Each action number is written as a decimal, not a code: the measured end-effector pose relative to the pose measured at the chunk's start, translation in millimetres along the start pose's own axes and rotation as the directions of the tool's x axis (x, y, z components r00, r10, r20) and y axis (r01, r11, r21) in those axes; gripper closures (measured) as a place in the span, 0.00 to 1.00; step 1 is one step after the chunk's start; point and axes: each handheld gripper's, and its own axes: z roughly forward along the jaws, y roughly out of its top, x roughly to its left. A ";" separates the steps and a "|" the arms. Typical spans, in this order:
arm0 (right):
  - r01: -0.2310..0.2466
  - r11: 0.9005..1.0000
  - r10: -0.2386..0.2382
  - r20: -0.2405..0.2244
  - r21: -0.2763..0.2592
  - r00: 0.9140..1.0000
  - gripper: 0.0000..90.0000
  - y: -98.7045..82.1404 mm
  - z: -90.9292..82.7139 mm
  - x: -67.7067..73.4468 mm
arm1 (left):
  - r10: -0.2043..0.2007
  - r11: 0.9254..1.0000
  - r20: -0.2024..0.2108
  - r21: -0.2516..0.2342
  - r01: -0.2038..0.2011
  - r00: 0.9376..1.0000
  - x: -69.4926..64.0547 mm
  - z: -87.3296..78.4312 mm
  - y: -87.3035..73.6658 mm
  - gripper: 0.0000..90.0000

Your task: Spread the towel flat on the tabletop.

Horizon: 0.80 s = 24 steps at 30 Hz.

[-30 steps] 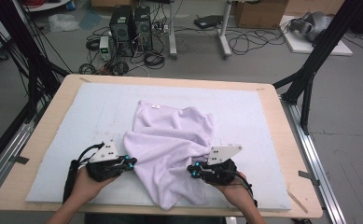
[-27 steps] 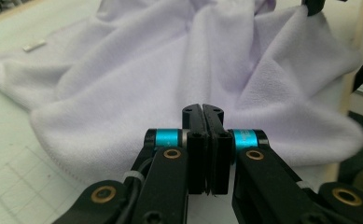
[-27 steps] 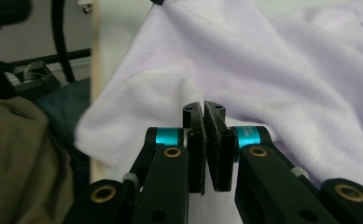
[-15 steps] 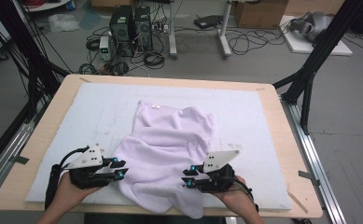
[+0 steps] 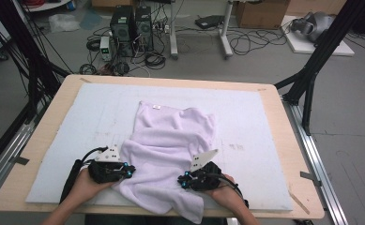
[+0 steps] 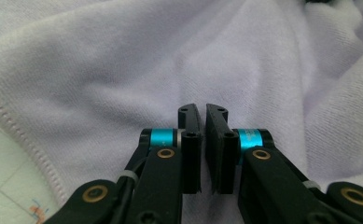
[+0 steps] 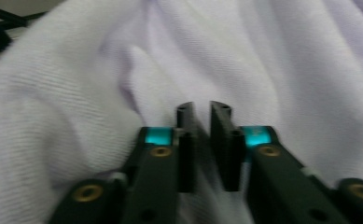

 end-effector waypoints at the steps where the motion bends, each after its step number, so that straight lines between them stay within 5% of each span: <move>1: 0.010 1.000 -0.010 0.006 -0.002 1.000 0.96 0.3 -0.3 3.0 | 0.010 1.000 -0.002 0.003 -0.010 1.000 -2.4 -1.7 -0.2 0.94; 11: 0.019 0.997 -0.022 -0.049 -0.072 0.999 0.97 -1.5 -14.9 29.8 | 0.025 0.999 0.003 -0.040 -0.025 1.000 -31.8 -35.6 -14.1 0.95; 16: 0.019 0.989 -0.032 -0.087 -0.144 0.996 0.92 2.7 -31.9 43.7 | 0.059 0.996 0.046 -0.068 -0.056 0.997 -51.4 -51.8 -13.2 0.93; 20: 0.021 0.991 -0.023 -0.016 -0.132 1.000 0.77 8.5 -39.7 34.5 | 0.045 0.994 0.007 -0.104 -0.044 0.999 -35.2 -52.5 -3.8 0.72; 24: 0.024 0.997 -0.019 0.055 -0.077 0.998 0.70 6.9 -31.7 10.1 | 0.027 0.995 -0.035 -0.093 -0.030 0.999 -14.9 -36.8 1.0 0.67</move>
